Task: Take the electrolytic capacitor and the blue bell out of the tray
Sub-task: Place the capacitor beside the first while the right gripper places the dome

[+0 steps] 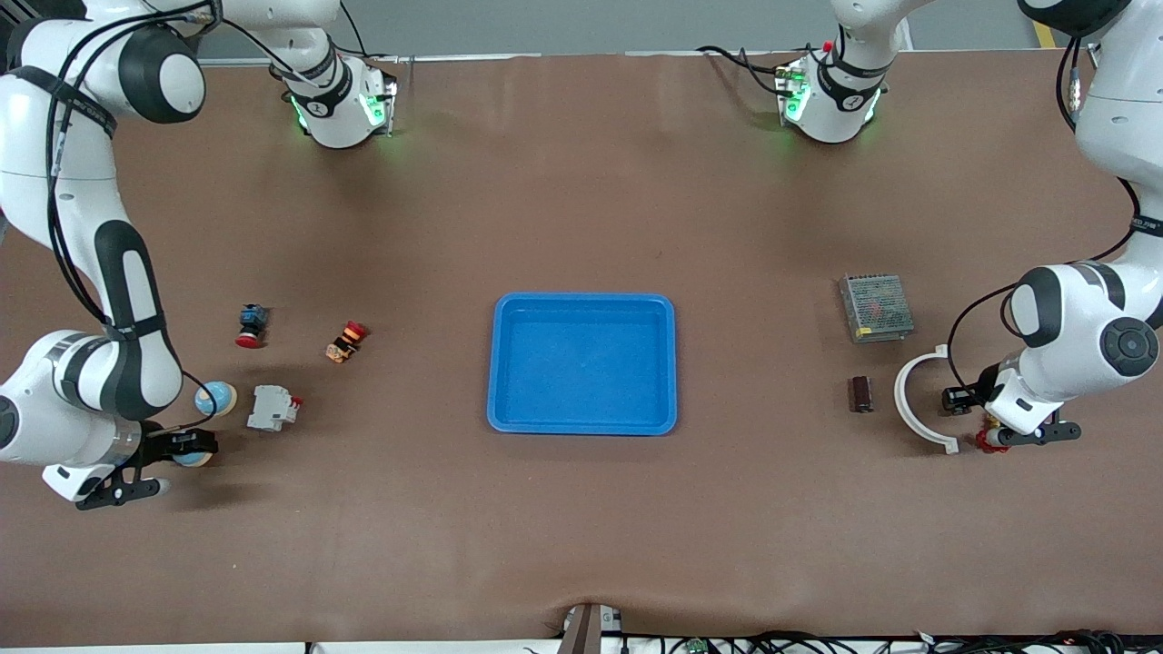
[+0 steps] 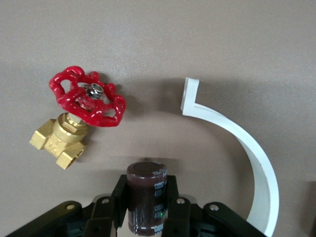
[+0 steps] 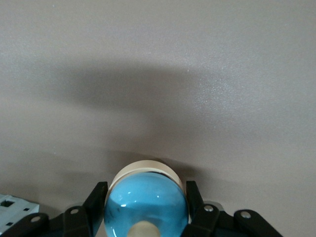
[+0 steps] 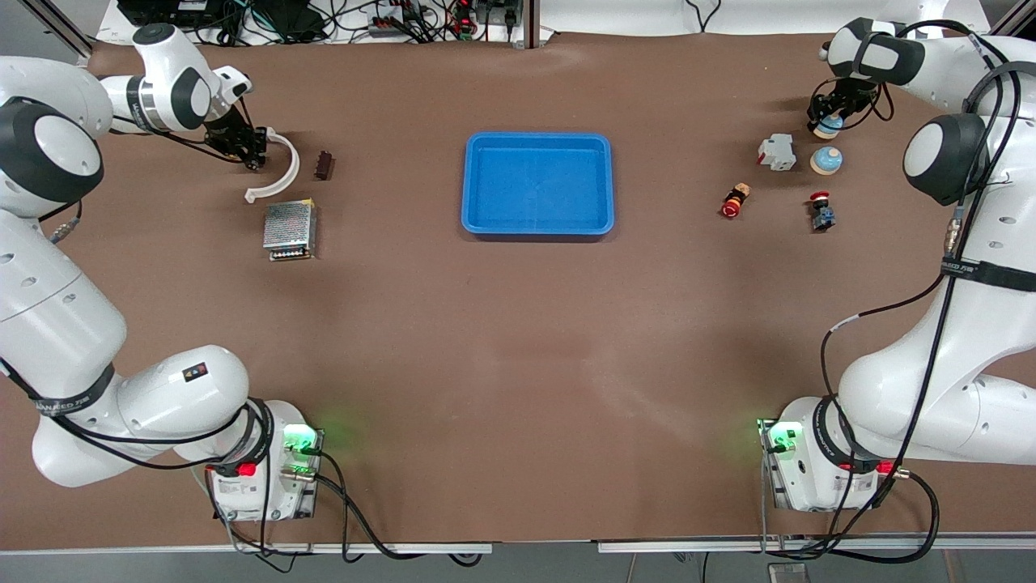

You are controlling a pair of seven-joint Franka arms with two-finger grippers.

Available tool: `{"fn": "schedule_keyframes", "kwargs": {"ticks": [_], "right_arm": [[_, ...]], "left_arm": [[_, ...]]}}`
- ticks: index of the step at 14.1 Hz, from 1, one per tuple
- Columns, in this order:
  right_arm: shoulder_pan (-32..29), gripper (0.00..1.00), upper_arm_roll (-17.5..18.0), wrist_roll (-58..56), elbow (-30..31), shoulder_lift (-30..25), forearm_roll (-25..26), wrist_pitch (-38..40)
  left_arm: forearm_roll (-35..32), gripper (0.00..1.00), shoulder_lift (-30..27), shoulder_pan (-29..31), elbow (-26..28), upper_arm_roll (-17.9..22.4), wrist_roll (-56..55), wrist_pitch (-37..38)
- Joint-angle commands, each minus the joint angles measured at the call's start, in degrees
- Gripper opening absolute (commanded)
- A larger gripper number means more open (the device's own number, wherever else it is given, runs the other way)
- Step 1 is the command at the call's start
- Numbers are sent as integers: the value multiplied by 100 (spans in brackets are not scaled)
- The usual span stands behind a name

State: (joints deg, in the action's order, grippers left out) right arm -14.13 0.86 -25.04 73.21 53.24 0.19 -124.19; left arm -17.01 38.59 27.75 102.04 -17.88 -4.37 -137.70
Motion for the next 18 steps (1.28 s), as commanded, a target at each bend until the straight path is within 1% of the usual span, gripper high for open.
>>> {"fn": "schedule_keyframes", "kwargs": {"ticks": [1,2,3,8,9,10,11,12,16,18], "right_arm": [[-107,0,99,-80,-175,160,-37,-105],[-107,0,99,-80,-175,186,-37,-123],[-107,0,108,-80,-175,204,-45,-132],[-107,0,108,-72,-167,257,-54,-255],[-107,4,108,-71,-167,257,-54,-273],[-99,69,108,-63,-175,257,-54,-273],[-116,100,125,-63,-175,257,-89,-273],[-125,100,125,-71,-184,239,-98,-264],[-125,100,152,-63,-202,117,-107,-54],[-90,100,161,-36,-472,73,-107,427]], "left_arm": [[-171,76,-36,64,9,-58,-99,-73],[-171,95,-54,64,9,-58,-99,-64],[-171,100,-71,64,0,-58,-99,-47],[-162,100,-238,73,-26,-67,-64,15],[-162,100,-291,108,-26,-67,-56,93],[-162,100,-335,117,-26,-67,-47,138],[-162,100,-361,117,-26,-67,-55,147],[-162,100,-448,117,-26,-67,-55,173],[-110,100,-703,108,-202,-119,-38,752],[-83,100,-879,108,-272,-155,-38,998]]}}
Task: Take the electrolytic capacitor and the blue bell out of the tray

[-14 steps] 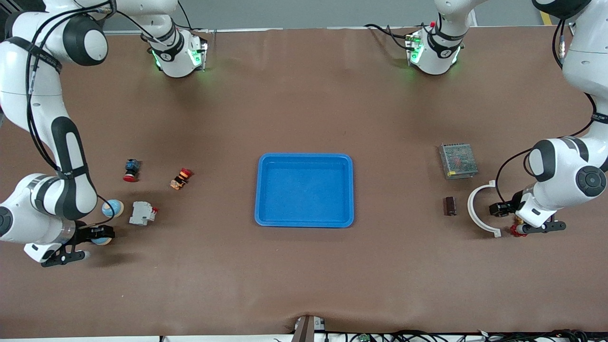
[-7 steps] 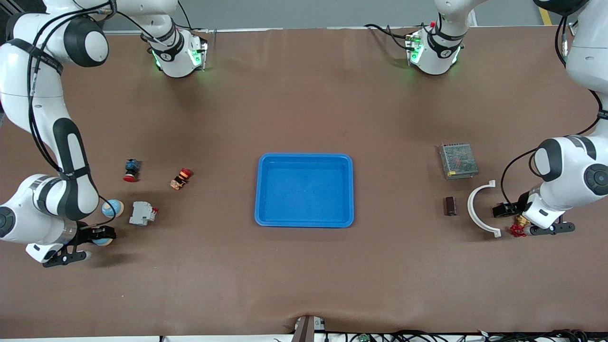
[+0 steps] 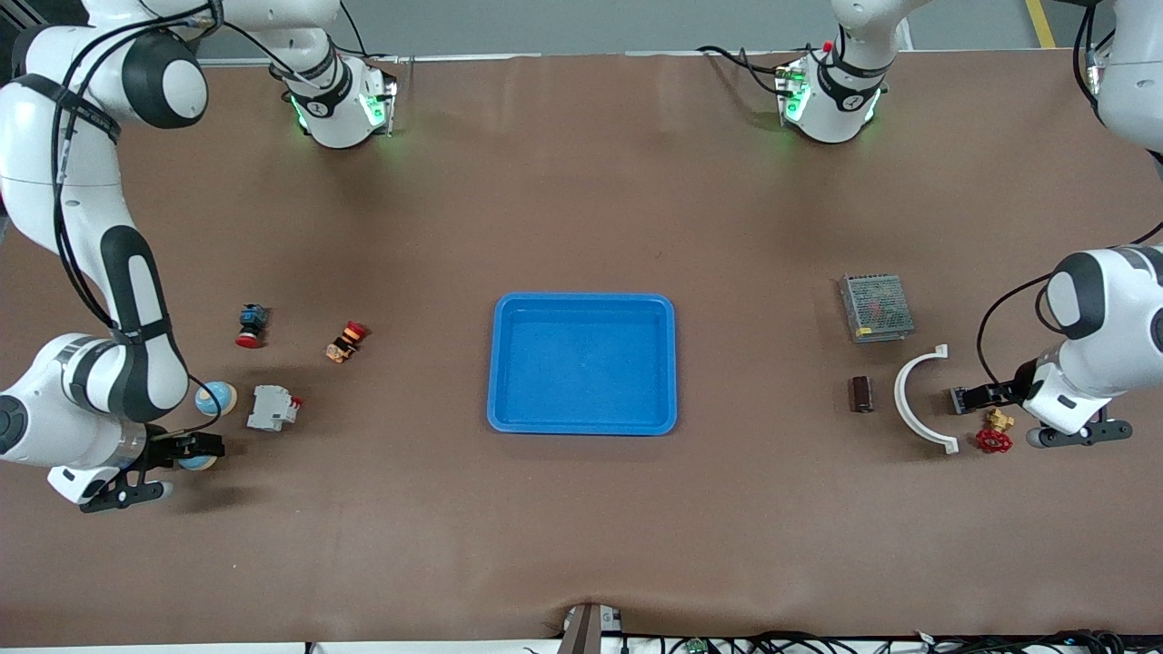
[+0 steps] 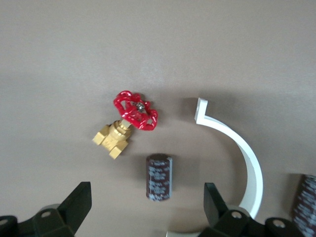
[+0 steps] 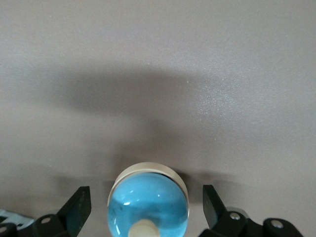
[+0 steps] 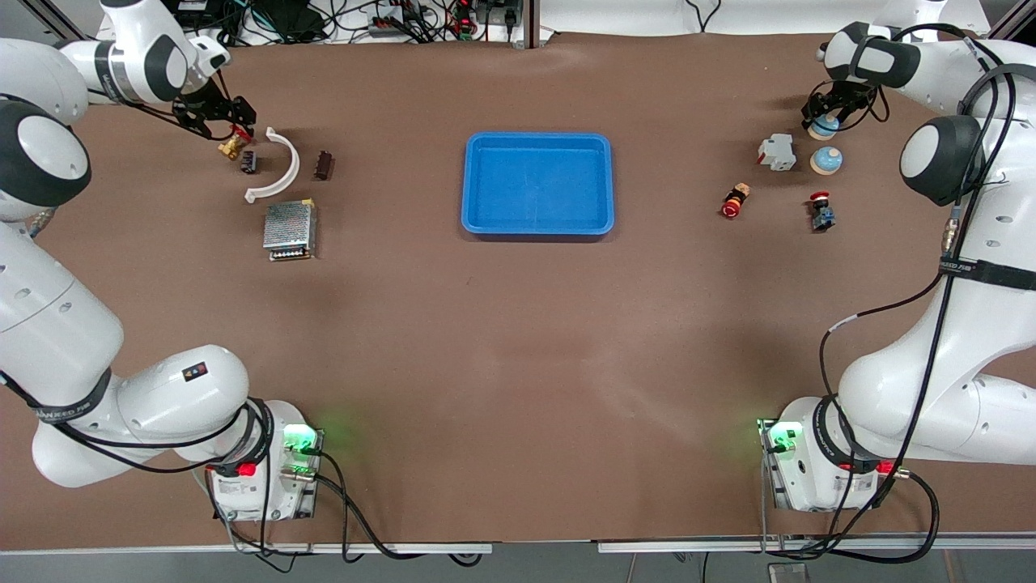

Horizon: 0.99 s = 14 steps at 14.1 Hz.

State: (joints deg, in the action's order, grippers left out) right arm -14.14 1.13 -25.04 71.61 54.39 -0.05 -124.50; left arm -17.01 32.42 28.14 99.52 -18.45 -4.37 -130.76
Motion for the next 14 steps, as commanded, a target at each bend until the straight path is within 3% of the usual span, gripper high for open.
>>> {"fn": "schedule_keyframes", "kwargs": {"ticks": [1,3,8,14], "right_arm": [[-45,100,133,-2,-515,-52,-83,748],[95,100,142,295,-771,-113,-74,1145],[657,100,124,1455,-771,-403,-56,1305],[817,100,89,2099,-745,-877,-13,1647]], "left_arm": [[-74,100,-341,69,-38,-133,-29,462],[135,100,-560,78,-90,-221,15,813],[830,100,-1430,69,-274,-335,50,1832],[1139,100,-1537,16,-1750,-686,-3,3266]]}}
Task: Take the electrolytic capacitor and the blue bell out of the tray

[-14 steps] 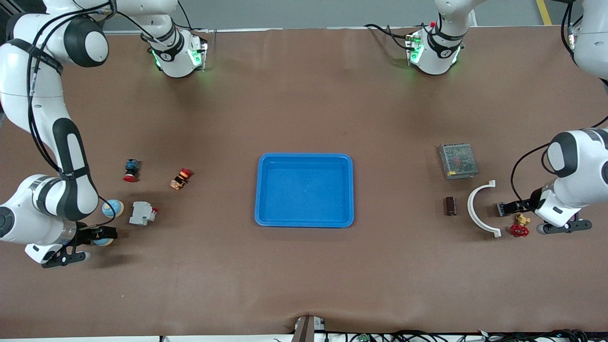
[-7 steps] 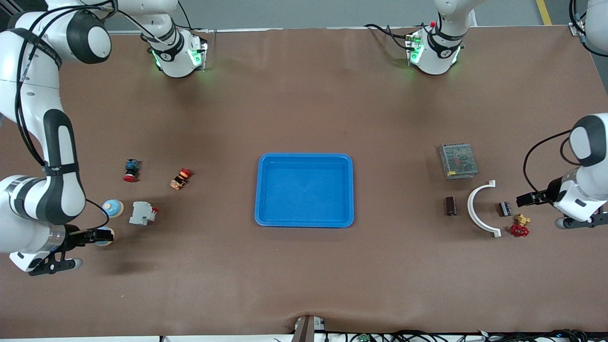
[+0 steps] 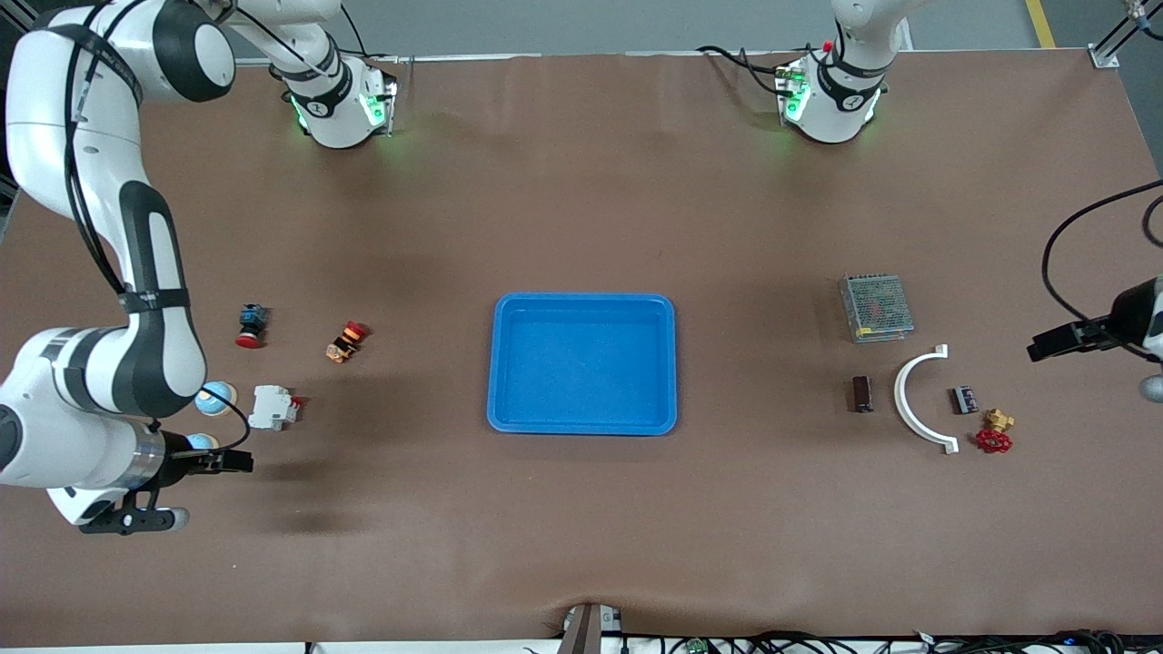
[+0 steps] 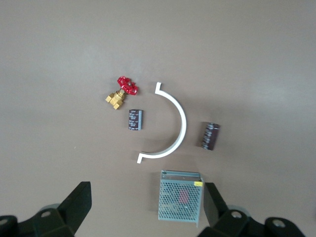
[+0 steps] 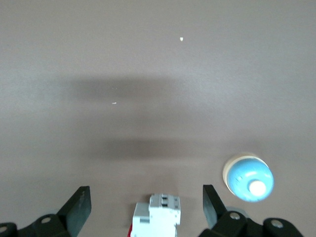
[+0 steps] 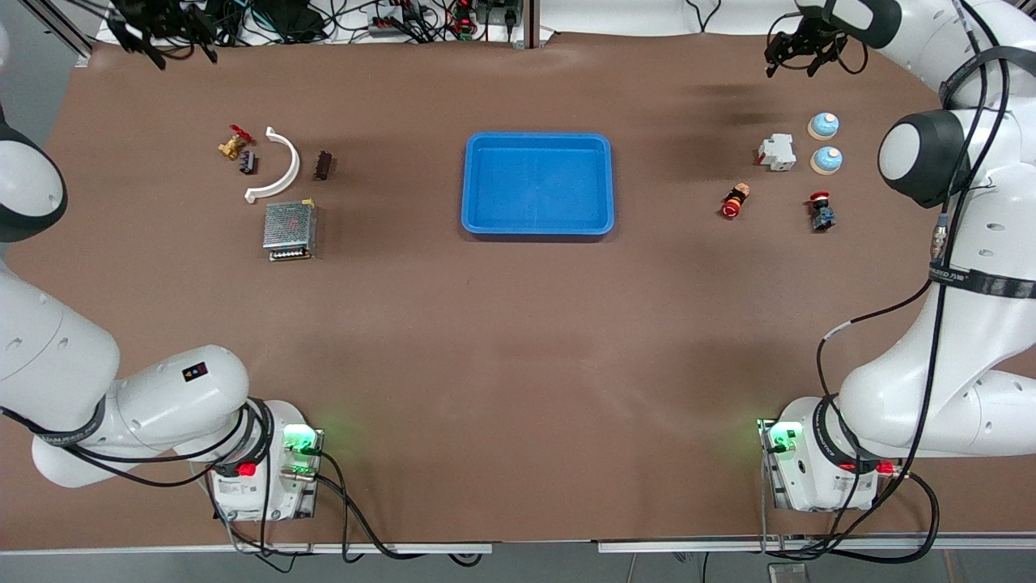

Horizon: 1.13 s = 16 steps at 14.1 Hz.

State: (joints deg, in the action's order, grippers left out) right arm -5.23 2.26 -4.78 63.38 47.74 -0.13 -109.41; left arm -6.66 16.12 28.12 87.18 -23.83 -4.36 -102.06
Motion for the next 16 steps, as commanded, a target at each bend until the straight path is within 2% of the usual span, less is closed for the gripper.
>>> {"fn": "schedule_keyframes", "kwargs": {"ticks": [1,6,9,11,14,16], "right_arm": [[-57,100,-32,73,87,-386,4,174],[-40,100,-50,64,140,-958,39,1051],[-4,100,-15,73,166,-1406,435,1386],[-13,100,-6,56,254,-1792,435,1483],[4,100,-6,91,692,-2539,426,1492],[22,100,3,361,825,-2918,426,1580]], "left_arm": [[129,100,102,19,-613,-209,-21,432],[244,100,67,19,-641,-491,-82,432],[252,100,58,19,-641,-649,-170,432],[191,100,58,-383,-641,-510,-293,432],[252,100,-73,-1761,-728,945,-258,432],[401,100,-241,-2396,-720,1650,-223,432]]}}
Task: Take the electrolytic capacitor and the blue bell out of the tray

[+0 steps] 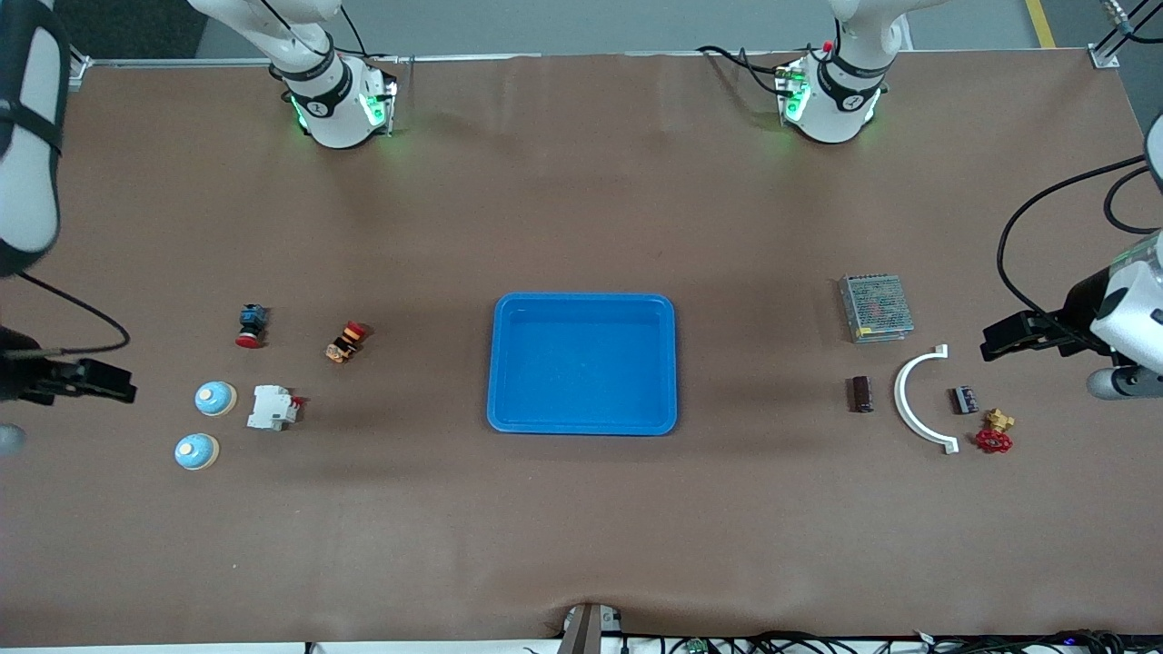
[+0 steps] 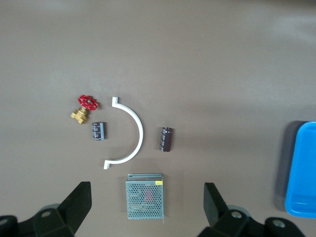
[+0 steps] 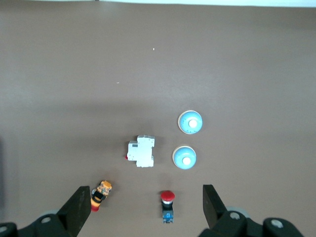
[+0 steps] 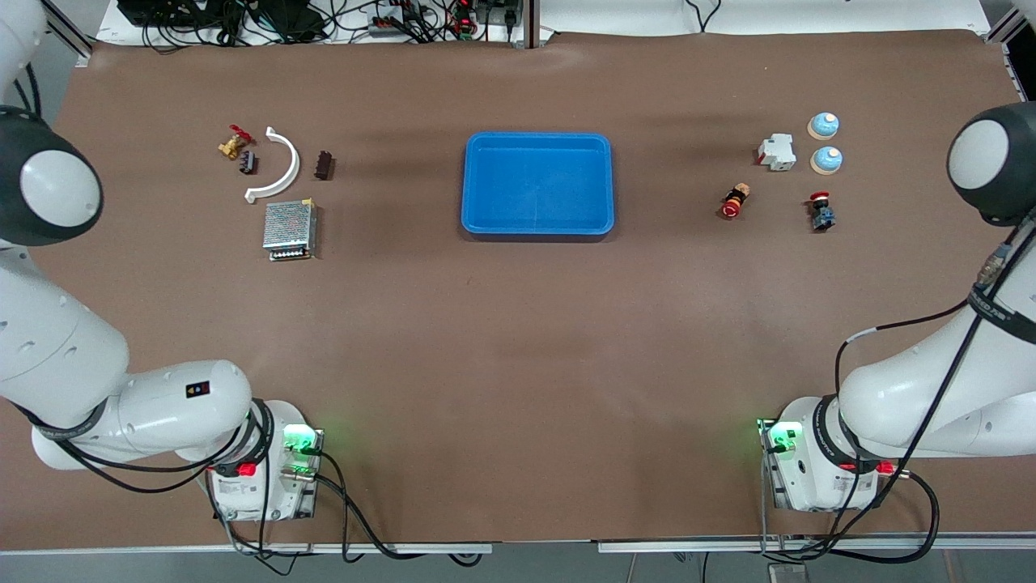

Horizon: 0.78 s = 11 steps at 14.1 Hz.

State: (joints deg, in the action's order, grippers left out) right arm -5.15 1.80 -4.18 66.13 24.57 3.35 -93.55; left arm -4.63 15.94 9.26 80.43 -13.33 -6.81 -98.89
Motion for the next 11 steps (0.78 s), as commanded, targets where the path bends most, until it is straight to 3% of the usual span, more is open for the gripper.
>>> {"fn": "schedule_keyframes", "kwargs": {"ticks": [1,5,8,11], "right_arm": [[31,100,58,426,620,-768,70,143],[216,100,58,778,1154,-1559,61,312],[234,100,58,779,1507,-1990,52,320],[216,100,58,779,1911,-2342,52,241]], "left_arm": [[295,100,-301,-634,-36,778,30,116],[323,100,-671,-838,254,815,-58,265],[323,100,-1144,-820,841,815,21,256],[331,100,-1251,-785,992,815,83,212]]}}
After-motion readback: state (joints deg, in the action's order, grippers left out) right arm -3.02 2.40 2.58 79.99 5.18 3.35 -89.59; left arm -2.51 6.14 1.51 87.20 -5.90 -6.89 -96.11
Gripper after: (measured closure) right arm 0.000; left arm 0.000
